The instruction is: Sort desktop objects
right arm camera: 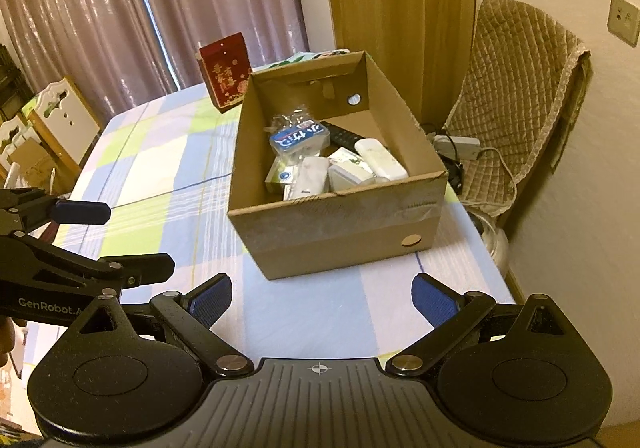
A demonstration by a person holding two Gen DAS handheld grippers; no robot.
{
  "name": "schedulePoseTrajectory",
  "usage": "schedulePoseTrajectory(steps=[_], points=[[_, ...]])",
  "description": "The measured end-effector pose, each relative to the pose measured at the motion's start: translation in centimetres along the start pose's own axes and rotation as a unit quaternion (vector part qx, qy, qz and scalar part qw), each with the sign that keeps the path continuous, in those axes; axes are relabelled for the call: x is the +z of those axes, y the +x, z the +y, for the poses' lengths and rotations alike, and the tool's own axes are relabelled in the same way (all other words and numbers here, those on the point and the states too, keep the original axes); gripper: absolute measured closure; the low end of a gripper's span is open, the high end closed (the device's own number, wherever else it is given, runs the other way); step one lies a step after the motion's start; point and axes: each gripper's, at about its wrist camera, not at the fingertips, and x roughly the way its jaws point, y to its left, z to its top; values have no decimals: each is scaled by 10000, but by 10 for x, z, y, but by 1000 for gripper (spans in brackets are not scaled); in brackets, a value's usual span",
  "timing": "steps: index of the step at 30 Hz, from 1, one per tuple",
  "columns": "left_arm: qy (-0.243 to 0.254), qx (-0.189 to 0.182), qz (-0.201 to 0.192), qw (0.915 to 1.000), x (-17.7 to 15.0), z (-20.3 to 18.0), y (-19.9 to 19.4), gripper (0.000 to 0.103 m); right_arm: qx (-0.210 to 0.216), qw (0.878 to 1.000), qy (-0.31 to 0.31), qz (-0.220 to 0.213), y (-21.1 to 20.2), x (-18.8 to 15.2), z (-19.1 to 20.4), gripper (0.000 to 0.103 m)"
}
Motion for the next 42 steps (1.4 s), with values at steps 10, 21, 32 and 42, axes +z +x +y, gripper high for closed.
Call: schedulePoseTrajectory(steps=[10, 21, 32, 42], points=[[-138, 106, -88, 9998, -17, 16, -16, 10, -126, 9999, 57, -4, 0, -8, 20, 4], [-15, 78, -311, 9995, -34, 33, -33, 7, -405, 9991, 126, -88, -8, -18, 49, 4], [42, -23, -476, 9989, -55, 53, -47, 4, -681, 9975, 179, -62, -14, -28, 76, 4], [-152, -85, -429, 9989, -66, 62, -50, 4, -692, 9976, 81, 35, -10, -28, 84, 4]])
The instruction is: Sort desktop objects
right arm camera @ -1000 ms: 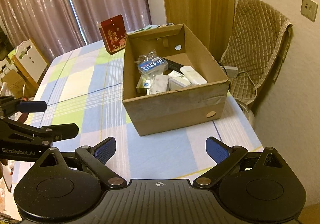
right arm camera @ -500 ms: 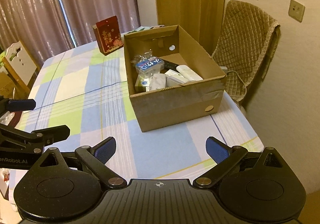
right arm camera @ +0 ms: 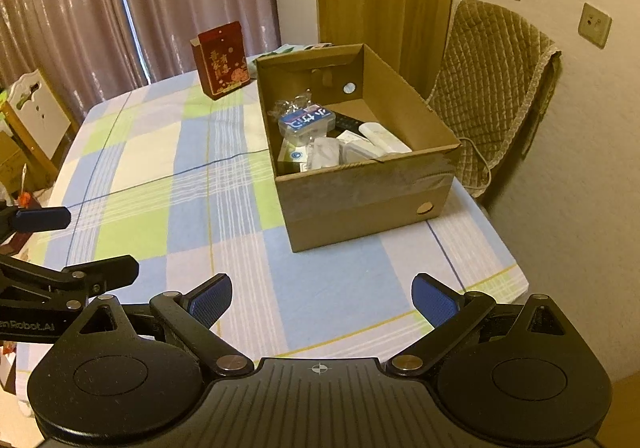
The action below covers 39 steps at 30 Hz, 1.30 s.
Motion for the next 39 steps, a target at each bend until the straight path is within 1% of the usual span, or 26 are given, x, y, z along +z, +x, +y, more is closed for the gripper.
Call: schedulePoseTrajectory(steps=[10, 17, 29, 39], points=[[-86, 69, 177, 9998, 0, -8, 13, 4, 77, 9999, -24, 104, 9, 2, -14, 4], [-131, 302, 217, 9992, 6, -19, 25, 4, 243, 9996, -44, 99, 18, 11, -31, 4], [-237, 606, 243, 9976, 32, -40, 48, 4, 513, 9983, -185, 188, 41, 36, -66, 4], [-321, 712, 375, 9962, 52, -55, 76, 4, 664, 9966, -327, 374, 65, 54, -90, 4]])
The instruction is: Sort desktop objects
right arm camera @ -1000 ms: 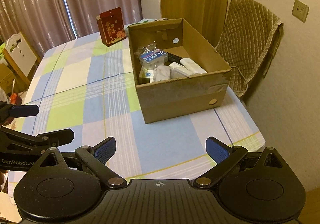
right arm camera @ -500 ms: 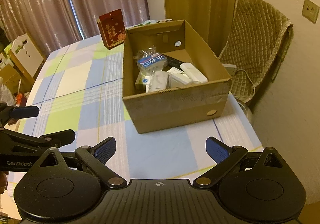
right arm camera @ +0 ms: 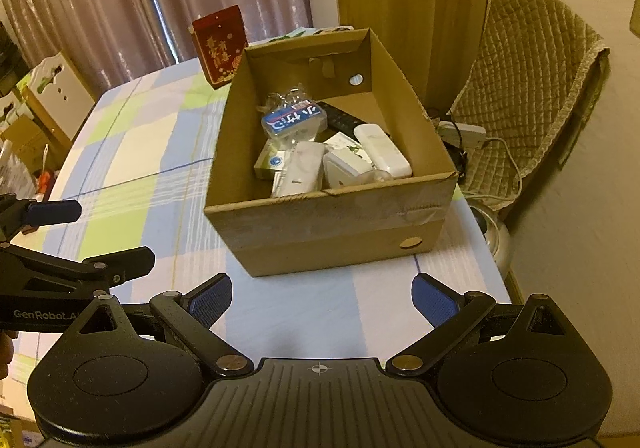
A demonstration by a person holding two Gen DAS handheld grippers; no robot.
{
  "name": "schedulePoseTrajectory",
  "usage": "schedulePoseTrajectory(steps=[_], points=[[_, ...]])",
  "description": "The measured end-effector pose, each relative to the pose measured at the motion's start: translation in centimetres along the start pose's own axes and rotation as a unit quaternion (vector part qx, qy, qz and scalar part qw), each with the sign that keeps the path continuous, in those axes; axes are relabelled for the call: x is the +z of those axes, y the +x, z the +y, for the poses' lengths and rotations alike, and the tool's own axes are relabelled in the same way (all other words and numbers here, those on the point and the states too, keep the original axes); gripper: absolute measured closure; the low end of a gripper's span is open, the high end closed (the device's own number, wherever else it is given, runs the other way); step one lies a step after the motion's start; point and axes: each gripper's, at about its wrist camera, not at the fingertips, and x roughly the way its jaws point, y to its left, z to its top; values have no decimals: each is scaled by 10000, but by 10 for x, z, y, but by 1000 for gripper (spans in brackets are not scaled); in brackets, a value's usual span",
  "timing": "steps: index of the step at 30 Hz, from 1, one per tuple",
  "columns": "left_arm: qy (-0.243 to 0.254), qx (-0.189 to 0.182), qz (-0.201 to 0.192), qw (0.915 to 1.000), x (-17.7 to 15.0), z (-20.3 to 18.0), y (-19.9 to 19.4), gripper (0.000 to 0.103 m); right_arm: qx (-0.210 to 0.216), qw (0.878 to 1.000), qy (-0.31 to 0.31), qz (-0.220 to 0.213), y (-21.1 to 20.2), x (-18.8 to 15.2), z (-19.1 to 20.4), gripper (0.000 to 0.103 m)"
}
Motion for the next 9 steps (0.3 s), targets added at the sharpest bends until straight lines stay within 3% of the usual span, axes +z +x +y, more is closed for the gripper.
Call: schedulePoseTrajectory(steps=[9], points=[[-58, 151, 3, 9999, 12, -16, 16, 5, 115, 9998, -81, 165, 15, 8, -23, 4]])
